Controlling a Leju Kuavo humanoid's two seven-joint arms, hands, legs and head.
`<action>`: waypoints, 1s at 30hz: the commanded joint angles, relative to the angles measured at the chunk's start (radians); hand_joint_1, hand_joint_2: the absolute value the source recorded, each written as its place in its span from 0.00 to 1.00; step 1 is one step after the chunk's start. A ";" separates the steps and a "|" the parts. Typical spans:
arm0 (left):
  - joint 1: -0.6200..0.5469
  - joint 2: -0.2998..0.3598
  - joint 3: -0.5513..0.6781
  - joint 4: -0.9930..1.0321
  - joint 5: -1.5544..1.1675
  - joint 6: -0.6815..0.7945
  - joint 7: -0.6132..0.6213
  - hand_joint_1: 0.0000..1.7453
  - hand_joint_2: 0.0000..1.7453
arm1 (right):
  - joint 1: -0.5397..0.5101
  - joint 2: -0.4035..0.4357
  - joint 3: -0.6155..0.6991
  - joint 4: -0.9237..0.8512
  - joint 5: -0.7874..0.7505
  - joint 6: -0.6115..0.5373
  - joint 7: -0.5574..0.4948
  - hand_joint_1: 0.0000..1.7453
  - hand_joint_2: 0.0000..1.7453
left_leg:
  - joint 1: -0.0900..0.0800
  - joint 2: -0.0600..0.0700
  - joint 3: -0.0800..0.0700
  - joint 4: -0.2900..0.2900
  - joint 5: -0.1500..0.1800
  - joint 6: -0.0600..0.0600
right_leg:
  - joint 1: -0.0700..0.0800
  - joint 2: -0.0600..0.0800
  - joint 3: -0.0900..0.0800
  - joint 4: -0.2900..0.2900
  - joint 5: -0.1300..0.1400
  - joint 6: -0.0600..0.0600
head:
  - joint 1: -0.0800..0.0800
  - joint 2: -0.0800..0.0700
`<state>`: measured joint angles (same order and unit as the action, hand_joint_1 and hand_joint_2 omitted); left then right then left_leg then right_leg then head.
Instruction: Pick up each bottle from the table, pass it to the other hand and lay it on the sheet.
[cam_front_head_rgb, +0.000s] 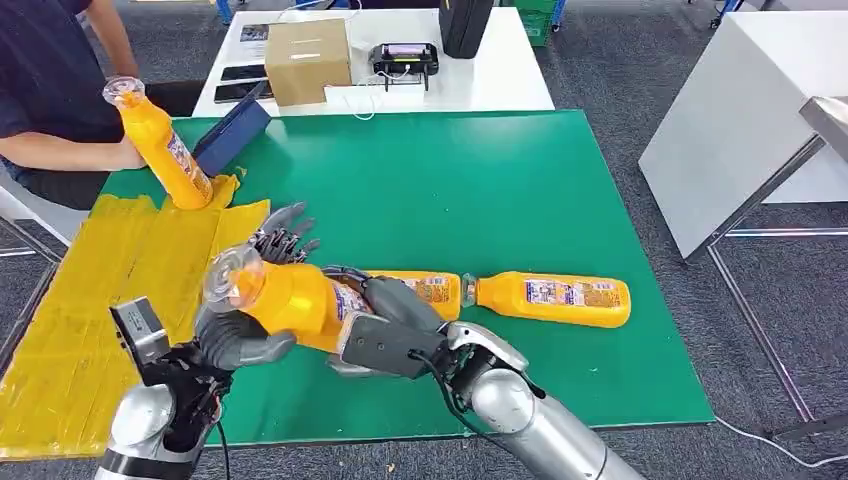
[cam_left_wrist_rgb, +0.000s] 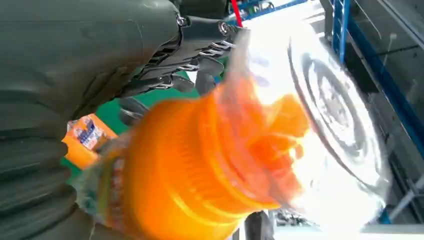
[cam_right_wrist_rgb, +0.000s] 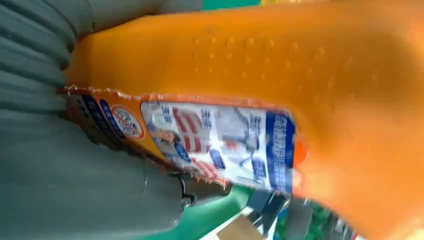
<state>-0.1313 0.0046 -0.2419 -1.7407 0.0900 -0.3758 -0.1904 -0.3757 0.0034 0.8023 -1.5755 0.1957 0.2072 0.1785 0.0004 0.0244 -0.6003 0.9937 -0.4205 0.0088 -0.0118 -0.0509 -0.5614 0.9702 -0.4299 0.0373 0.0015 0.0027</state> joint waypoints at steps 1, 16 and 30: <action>-0.073 0.011 -0.040 0.113 0.050 -0.010 0.029 0.00 1.00 | -0.106 -0.030 0.183 0.140 -0.020 0.021 0.000 1.00 1.00 | 0.001 -0.001 0.003 -0.001 0.000 -0.001 | 0.000 0.003 0.003 -0.001 0.000 -0.001 | 0.000 0.000; -0.088 0.021 -0.041 0.128 0.120 -0.035 0.041 1.00 1.00 | -0.103 -0.041 0.212 0.179 -0.032 0.024 -0.018 1.00 1.00 | 0.001 -0.002 0.003 0.000 -0.001 -0.001 | 0.001 0.003 0.003 -0.001 -0.001 -0.001 | 0.000 0.000; -0.101 0.031 -0.042 0.140 0.120 -0.055 0.029 1.00 1.00 | -0.105 -0.042 0.221 0.190 -0.034 0.027 -0.022 1.00 1.00 | 0.001 -0.003 0.002 0.000 0.000 -0.001 | 0.000 0.001 0.002 -0.001 -0.001 -0.001 | 0.000 0.000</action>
<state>-0.1645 0.0240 -0.2533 -1.6781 0.2121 -0.4219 -0.1576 -0.4449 -0.0244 0.9400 -1.4382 0.1572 0.2186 0.1644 0.0004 0.0245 -0.6002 0.9938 -0.4205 0.0088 -0.0118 -0.0508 -0.5618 0.9702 -0.4298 0.0373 0.0015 0.0027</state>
